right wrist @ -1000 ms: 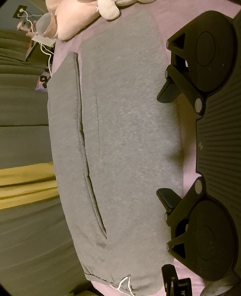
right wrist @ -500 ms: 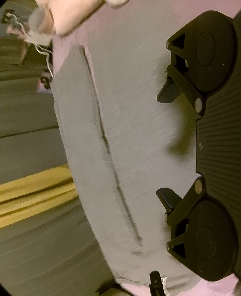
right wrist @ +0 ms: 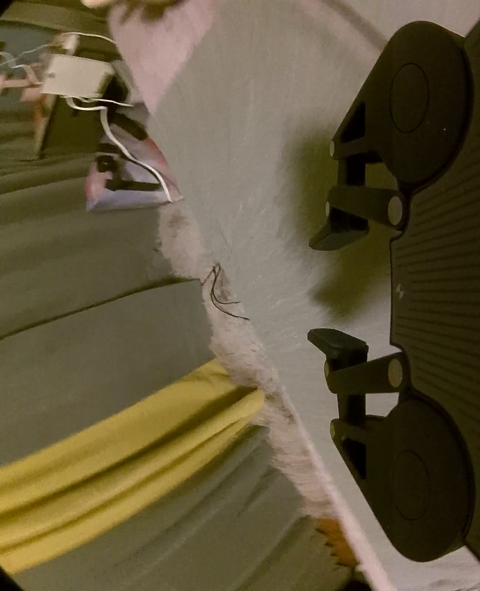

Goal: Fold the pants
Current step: 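Grasp the leg hems with the right tool while the left tool moves to the waistband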

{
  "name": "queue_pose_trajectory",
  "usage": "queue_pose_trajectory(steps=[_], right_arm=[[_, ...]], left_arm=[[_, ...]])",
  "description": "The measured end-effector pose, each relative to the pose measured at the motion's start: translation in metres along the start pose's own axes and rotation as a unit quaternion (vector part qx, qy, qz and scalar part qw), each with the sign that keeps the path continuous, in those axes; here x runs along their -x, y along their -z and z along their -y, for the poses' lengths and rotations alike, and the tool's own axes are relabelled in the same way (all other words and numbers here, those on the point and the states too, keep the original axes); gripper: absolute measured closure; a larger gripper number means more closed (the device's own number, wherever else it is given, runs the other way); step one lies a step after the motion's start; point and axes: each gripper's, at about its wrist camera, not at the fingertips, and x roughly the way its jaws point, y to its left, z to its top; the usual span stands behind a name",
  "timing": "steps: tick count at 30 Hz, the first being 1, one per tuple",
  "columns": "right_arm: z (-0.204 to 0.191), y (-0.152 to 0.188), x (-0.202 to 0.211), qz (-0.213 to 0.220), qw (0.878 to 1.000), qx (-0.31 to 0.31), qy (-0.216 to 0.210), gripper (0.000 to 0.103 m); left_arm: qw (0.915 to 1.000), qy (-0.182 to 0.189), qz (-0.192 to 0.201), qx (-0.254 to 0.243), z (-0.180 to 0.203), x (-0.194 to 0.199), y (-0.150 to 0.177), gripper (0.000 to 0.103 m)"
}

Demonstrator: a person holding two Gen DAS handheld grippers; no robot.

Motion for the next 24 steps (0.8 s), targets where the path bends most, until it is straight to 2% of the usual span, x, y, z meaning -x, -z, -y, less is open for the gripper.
queue_pose_trajectory(steps=[3, 5, 9, 11, 13, 14, 15, 16, 17, 19, 20, 22, 24], right_arm=[[-0.011, -0.014, -0.039, -0.01, 0.999, -0.04, 0.008, 0.055], [-0.018, -0.03, -0.061, -0.01, 0.998, -0.061, 0.022, 0.043], [-0.017, -0.041, -0.1, -0.022, 0.993, -0.105, 0.058, 0.035], [-0.023, -0.041, -0.11, -0.011, 0.992, -0.1, 0.077, 0.022], [-0.031, -0.042, -0.121, -0.017, 0.991, -0.081, 0.104, 0.018], [-0.034, -0.04, -0.123, -0.018, 0.99, -0.074, 0.118, 0.019], [-0.038, -0.038, -0.127, -0.014, 0.989, -0.067, 0.132, 0.021], [-0.041, -0.038, -0.13, -0.011, 0.987, -0.056, 0.148, 0.032], [-0.044, -0.035, -0.133, -0.009, 0.983, -0.034, 0.178, 0.049], [-0.044, -0.032, -0.129, 0.001, 0.982, -0.014, 0.19, 0.064], [-0.041, -0.03, -0.124, 0.004, 0.983, -0.011, 0.185, 0.077], [-0.031, -0.03, -0.112, 0.005, 0.988, -0.015, 0.151, 0.095], [-0.012, -0.026, -0.087, 0.008, 0.993, -0.049, 0.104, 0.099]], left_arm=[[1.0, 0.002, -0.009, -0.004, 0.003, -0.01, 0.007, 0.0], [0.9997, 0.011, -0.018, -0.01, 0.006, -0.018, 0.011, 0.0], [0.9996, 0.018, -0.02, 0.001, 0.005, -0.029, 0.016, 0.0], [0.9995, 0.023, -0.021, 0.009, 0.004, -0.031, 0.017, 0.0], [0.9992, 0.027, -0.023, 0.019, 0.002, -0.034, 0.019, 0.0], [0.9989, 0.03, -0.024, 0.026, 0.0, -0.035, 0.019, 0.0], [0.9987, 0.032, -0.026, 0.03, 0.0, -0.035, 0.018, 0.0], [0.9985, 0.034, -0.028, 0.034, -0.001, -0.036, 0.018, 0.0], [0.9984, 0.035, -0.029, 0.035, -0.001, -0.036, 0.018, 0.0], [0.9984, 0.038, -0.027, 0.033, -0.002, -0.035, 0.018, 0.0], [0.9983, 0.039, -0.028, 0.034, -0.002, -0.035, 0.018, 0.0], [0.9979, 0.041, -0.032, 0.037, -0.004, -0.037, 0.018, 0.0], [0.9975, 0.045, -0.037, 0.04, -0.006, -0.038, 0.016, 0.0]])
